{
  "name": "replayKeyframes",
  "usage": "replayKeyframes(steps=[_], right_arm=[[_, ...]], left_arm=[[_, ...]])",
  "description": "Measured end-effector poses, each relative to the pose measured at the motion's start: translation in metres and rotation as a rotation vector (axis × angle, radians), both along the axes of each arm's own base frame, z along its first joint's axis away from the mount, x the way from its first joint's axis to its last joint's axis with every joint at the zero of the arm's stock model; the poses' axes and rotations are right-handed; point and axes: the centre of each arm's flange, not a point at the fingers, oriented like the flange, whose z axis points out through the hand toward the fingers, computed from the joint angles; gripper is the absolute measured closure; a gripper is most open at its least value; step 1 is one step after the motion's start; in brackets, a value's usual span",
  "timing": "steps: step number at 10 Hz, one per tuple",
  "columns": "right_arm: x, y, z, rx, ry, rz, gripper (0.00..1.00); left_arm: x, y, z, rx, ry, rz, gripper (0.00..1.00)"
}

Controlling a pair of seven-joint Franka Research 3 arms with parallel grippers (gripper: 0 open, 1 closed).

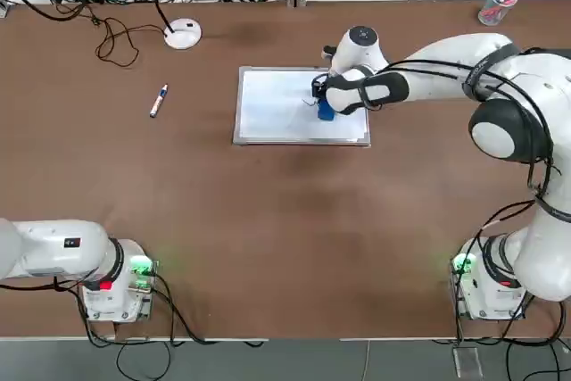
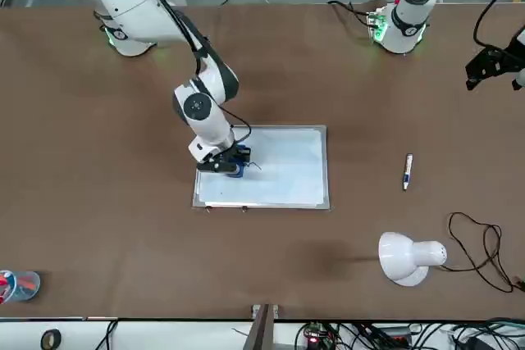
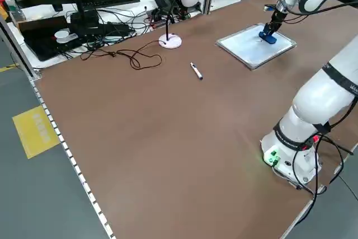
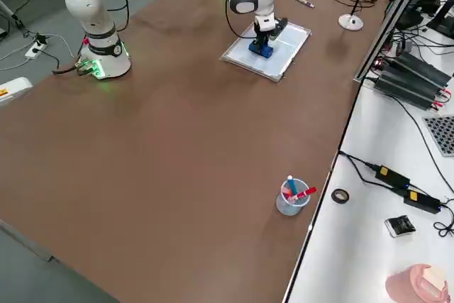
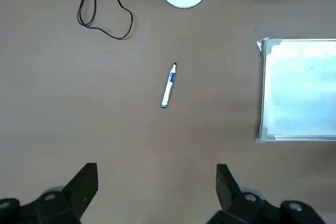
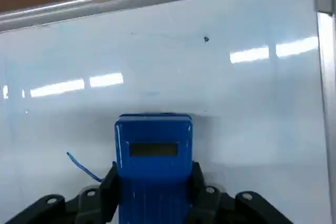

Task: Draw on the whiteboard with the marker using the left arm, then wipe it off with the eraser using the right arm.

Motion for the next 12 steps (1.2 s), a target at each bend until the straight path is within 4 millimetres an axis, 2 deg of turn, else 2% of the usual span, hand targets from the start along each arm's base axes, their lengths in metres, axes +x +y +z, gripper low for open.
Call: replayKeyframes(steps=[3, 9, 12], right_arm=[[-0.004, 0.013, 0.000, 0.015, -0.014, -0.021, 0.44], [-0.019, 0.059, 0.000, 0.046, -0.025, -0.062, 0.44], [-0.024, 0.079, 0.000, 0.049, -0.042, -0.084, 0.44]], left_arm=[[0.000, 0.000, 0.000, 0.000, 0.000, 0.000, 0.00], [0.000, 0.001, 0.000, 0.000, -0.001, 0.002, 0.00], [0.001, 0.008, 0.001, 0.000, -0.001, 0.016, 0.00]])
